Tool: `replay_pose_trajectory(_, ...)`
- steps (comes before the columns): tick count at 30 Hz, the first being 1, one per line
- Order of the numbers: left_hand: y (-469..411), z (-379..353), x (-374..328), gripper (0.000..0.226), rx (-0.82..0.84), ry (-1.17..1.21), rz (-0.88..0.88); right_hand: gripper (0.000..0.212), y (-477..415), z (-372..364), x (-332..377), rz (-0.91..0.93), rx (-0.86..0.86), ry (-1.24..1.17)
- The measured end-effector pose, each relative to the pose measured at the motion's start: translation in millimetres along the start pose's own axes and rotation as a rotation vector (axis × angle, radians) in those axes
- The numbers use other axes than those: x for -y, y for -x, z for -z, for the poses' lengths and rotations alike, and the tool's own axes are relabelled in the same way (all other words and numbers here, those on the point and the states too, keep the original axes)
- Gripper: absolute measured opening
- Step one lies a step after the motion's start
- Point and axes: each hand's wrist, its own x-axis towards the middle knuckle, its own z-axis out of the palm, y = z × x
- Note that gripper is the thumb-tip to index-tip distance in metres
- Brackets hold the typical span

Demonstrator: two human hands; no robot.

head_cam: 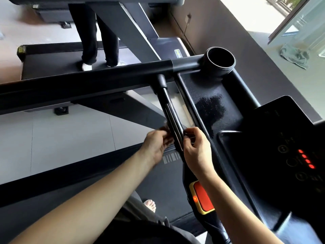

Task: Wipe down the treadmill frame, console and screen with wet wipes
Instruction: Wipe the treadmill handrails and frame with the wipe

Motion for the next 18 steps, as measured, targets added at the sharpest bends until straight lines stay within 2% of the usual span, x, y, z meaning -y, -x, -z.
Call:
replay_pose_trajectory(4,-11,-4,-10,0.034,-0.038,-0.037,-0.022,0.013,2,0,0,0.034,-0.002,0.014)
replay_pose_trajectory(9,5,12,14,0.034,0.137,-0.243,0.052,0.014,2,-1,1,0.044,-0.004,0.040)
replay_pose_trajectory(15,-22,3,-19,0.022,-0.043,-0.226,-0.071,0.017,5,-1,3,0.106,-0.023,0.093)
replay_pose_trajectory(18,-8,8,-3,0.022,-0.011,-0.448,-0.065,0.017,5,-1,3,0.091,-0.014,0.098)
